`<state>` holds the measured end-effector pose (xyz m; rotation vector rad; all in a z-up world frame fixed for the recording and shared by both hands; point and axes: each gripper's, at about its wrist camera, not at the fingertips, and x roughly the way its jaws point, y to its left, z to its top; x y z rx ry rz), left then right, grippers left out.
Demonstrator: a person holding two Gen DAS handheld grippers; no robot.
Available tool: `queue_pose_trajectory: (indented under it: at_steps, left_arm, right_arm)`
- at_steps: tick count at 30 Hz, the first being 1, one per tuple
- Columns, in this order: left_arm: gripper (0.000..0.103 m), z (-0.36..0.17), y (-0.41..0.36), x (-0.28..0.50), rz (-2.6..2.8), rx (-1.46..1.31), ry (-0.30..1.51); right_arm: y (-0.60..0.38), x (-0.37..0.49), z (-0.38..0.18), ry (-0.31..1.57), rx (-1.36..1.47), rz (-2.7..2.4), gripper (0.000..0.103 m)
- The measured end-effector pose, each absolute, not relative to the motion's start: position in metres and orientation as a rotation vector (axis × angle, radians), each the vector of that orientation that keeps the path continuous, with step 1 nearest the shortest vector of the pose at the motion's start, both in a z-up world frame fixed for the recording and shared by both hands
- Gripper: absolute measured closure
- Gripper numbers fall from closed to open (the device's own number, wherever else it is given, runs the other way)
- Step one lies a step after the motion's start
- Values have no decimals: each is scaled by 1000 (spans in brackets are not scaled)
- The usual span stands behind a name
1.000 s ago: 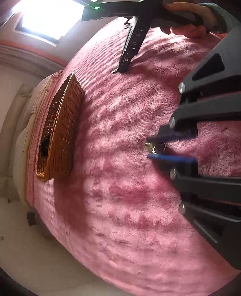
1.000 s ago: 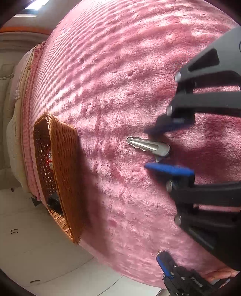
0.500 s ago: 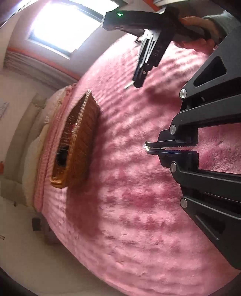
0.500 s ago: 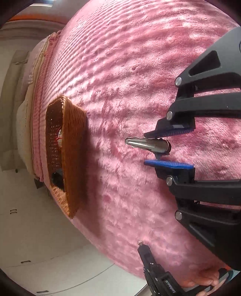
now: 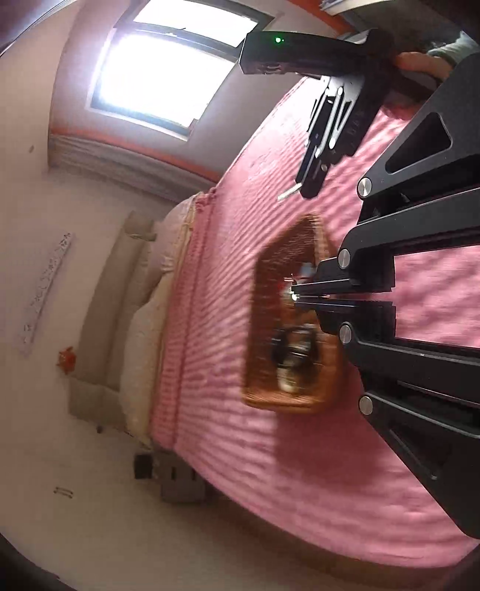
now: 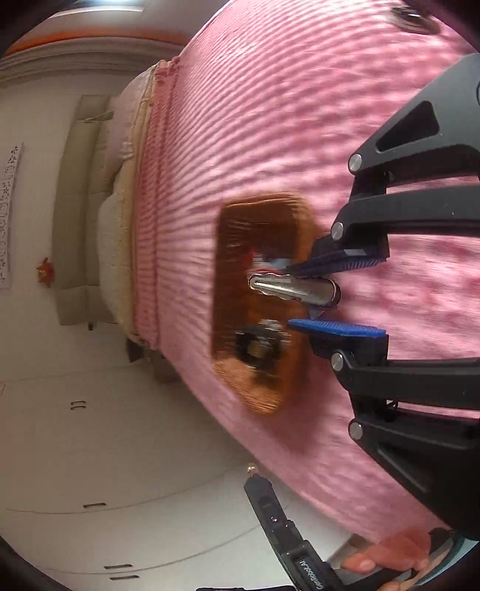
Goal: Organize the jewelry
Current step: 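Carry the pendant and silver clip over the basket and open both tools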
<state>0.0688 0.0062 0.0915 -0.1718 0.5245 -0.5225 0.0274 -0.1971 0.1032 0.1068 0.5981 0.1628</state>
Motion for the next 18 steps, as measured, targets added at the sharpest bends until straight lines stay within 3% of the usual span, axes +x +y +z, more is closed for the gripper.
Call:
queue_pose_trajectory:
  at_steps: [8,18]
  left_arm:
    - [103,80,-41,171,-530,-204,570]
    - [103,15,-75,225,-578,-210,751]
  right_arm:
    - [-206,141,100,680,157,179,82]
    - [-218,215,35,882,178,168,82]
